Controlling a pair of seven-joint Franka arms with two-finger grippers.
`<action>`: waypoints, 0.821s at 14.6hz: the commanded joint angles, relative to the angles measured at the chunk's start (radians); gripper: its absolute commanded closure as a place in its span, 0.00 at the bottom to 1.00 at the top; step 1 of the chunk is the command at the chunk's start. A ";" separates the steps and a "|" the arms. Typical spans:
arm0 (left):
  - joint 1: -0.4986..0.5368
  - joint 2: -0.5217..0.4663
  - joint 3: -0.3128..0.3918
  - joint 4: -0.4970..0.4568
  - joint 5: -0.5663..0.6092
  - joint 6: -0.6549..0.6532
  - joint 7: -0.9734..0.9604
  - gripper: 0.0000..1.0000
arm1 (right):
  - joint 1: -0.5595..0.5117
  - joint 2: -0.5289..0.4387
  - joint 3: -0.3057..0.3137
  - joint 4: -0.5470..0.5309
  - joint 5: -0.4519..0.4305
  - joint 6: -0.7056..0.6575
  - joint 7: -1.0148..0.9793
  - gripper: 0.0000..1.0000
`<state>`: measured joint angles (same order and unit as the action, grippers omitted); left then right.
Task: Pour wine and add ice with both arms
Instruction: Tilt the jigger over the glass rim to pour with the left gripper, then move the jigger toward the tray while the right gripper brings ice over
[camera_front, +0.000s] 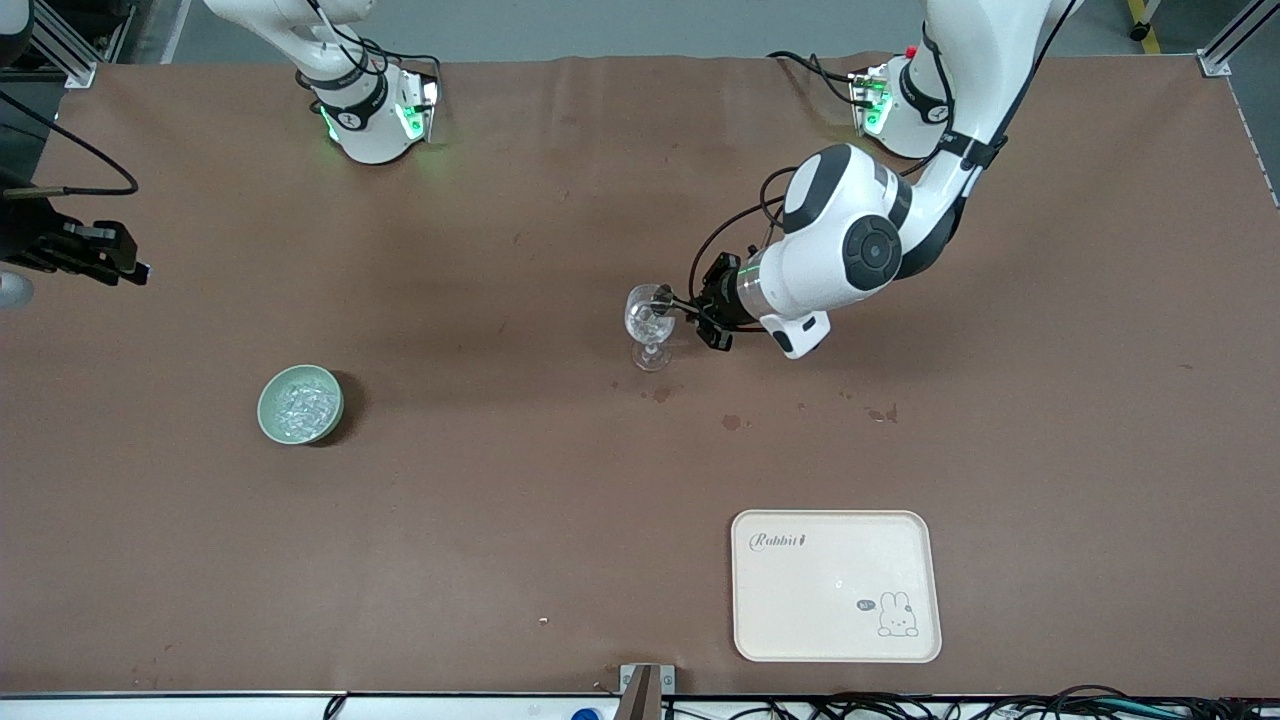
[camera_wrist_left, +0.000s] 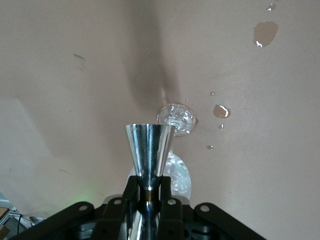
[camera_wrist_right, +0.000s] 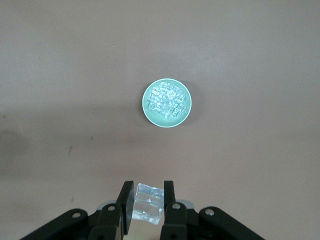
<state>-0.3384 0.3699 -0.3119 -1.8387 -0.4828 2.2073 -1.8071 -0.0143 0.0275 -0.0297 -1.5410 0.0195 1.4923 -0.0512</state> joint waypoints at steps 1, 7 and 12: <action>-0.001 -0.011 -0.006 0.004 0.024 0.003 -0.044 0.99 | -0.006 -0.020 0.004 -0.014 0.000 -0.004 -0.009 0.93; -0.004 -0.011 -0.012 0.006 0.072 0.002 -0.087 0.99 | -0.006 -0.020 0.004 -0.014 0.002 -0.004 -0.009 0.92; 0.005 -0.006 -0.012 0.016 0.079 -0.009 -0.077 0.99 | -0.006 -0.020 0.004 -0.014 0.002 -0.004 -0.009 0.93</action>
<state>-0.3456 0.3699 -0.3198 -1.8355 -0.4271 2.2073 -1.8686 -0.0143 0.0275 -0.0297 -1.5410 0.0196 1.4920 -0.0512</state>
